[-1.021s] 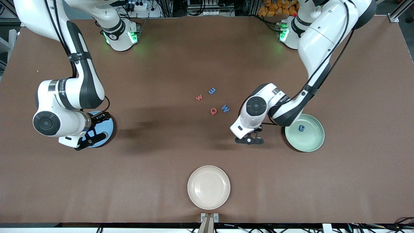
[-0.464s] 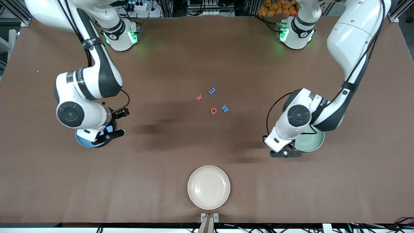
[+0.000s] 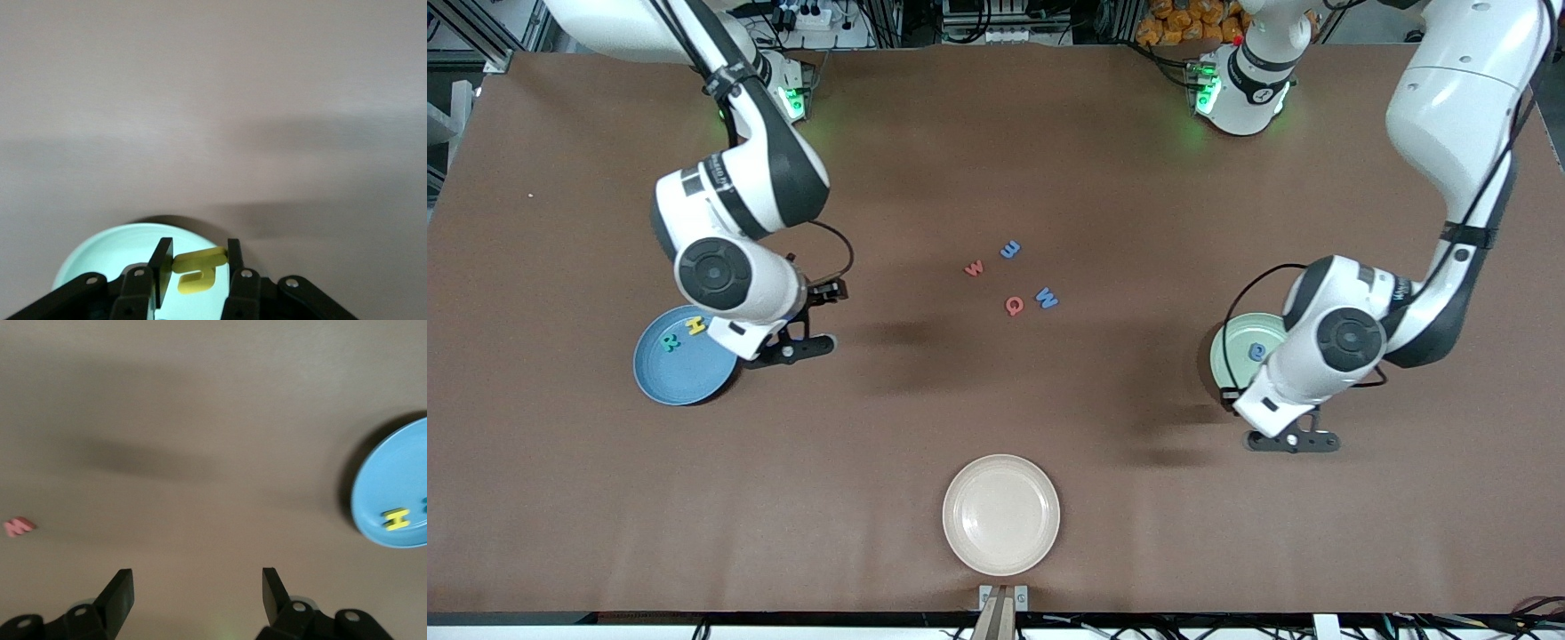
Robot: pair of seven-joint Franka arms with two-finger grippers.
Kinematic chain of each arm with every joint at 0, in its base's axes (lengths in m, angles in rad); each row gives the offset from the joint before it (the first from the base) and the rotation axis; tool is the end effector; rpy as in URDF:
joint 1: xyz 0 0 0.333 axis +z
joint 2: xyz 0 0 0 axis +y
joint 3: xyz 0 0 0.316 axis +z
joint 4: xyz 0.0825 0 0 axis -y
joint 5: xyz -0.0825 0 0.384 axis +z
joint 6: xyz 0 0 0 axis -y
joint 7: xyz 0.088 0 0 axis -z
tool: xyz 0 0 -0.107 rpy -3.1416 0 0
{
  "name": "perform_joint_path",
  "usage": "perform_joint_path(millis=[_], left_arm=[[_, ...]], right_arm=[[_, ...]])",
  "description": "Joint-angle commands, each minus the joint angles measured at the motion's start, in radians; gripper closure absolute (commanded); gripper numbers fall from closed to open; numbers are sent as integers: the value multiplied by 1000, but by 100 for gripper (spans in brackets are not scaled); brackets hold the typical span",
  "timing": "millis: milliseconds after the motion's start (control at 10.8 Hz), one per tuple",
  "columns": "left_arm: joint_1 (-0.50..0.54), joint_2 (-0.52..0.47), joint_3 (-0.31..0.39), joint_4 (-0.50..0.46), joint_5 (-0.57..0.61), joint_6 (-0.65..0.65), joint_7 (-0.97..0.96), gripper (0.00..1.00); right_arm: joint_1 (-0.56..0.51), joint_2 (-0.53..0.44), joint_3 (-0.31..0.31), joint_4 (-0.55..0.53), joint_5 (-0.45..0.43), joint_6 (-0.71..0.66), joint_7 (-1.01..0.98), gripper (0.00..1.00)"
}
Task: Sort uppercase to blue plate, lowercase to green plate
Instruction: 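Lower the h over the green plate while the right gripper reaches the o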
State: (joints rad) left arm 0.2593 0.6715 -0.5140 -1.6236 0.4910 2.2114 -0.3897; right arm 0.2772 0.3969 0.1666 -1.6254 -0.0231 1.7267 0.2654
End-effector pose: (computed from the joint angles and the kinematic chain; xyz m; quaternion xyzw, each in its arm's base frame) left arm 0.6813 -0.1119 0.2691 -0.9986 0.0308 -0.0249 0.0357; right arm 0.5767 0.2600 0.3742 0.9852 0.0899 -0.1430 0.0299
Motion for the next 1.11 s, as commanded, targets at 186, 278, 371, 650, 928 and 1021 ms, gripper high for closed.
perform_joint_path(millis=[186,278,371,650,928,1021], left_arm=[[66,-36,-9,-16,11,-9,89,100],[75,-36,-8,-15,9,-9,104,100],[86,-36,-8,-13,11,-9,121,100],[109,-36,-8,-12,11,-9,176,100],[130,-32,-8,-10,11,-9,212,100],[132,-30,-5,-10,11,-7,218,100]], right_arm=[[33,10,140,-11,6,86,347,14],[46,20,160,-13,6,114,418,14],[62,34,180,-13,6,146,498,14],[108,83,208,-14,6,269,737,13],[146,118,221,-14,-7,374,903,11],[160,137,221,-20,-17,426,938,11]])
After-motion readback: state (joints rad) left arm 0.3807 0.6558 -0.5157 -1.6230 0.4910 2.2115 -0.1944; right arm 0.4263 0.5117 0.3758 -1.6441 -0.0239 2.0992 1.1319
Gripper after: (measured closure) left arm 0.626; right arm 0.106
